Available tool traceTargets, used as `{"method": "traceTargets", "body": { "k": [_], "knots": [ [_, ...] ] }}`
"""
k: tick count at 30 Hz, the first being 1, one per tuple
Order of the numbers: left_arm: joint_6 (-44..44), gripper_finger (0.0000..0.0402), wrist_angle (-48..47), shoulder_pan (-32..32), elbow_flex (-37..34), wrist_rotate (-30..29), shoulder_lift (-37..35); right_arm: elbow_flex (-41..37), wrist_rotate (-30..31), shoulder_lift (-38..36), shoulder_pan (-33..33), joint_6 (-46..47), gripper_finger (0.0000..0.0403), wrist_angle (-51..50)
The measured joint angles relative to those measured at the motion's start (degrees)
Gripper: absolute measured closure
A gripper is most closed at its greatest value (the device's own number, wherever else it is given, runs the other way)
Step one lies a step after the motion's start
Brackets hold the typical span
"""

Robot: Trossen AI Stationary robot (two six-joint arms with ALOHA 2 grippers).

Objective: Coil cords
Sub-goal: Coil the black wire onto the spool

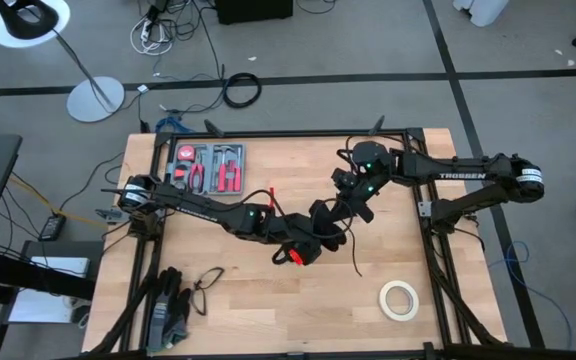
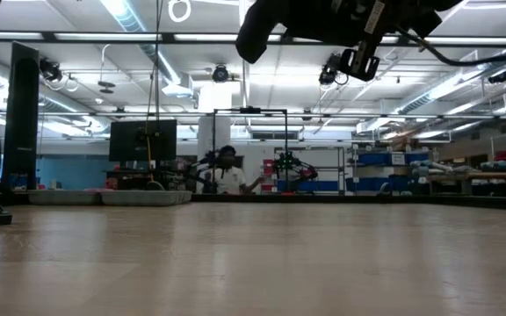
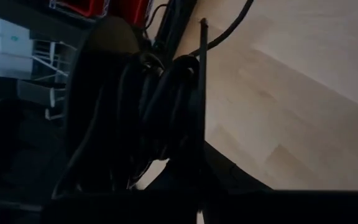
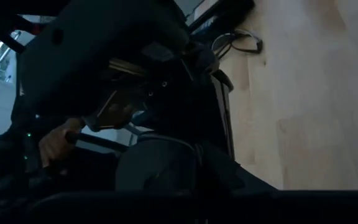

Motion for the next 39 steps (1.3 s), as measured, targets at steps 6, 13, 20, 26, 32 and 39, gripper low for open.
{"method": "traceTargets", "body": {
  "k": [6, 13, 20, 26, 32, 39],
  "knots": [
    [1.7, 0.0402, 1.65, 0.0, 0.04, -4.2, 0.01, 0.0, -0.13, -1.76, -1.87, 3.38, 0.0394, -0.55],
    [2.77, 0.0402, 4.02, -0.49, 0.04, -4.84, -0.04, 0.0, -2.27, -2.81, -3.34, 3.41, 0.0355, -1.65],
    [2.97, 0.0402, 4.52, -0.9, 0.04, -4.7, -0.04, -0.02, -0.06, -2.81, -3.66, 2.16, 0.0305, -2.18],
    [3.84, 0.0402, 5.66, -0.94, 0.04, -4.21, -0.04, -0.02, 1.43, -2.79, -4.79, 0.27, 0.0319, -2.87],
    [6.49, 0.0402, 6.68, -0.94, 0.02, -3.94, -0.04, -0.02, 1.48, -2.56, -4.81, 0.03, 0.0333, -2.76],
    [7.34, 0.0402, 8.4, -0.96, -0.04, -4.8, -0.04, 0.0, 1.11, -2.55, -5.27, -4.68, 0.0336, -12.46]
  ]
}}
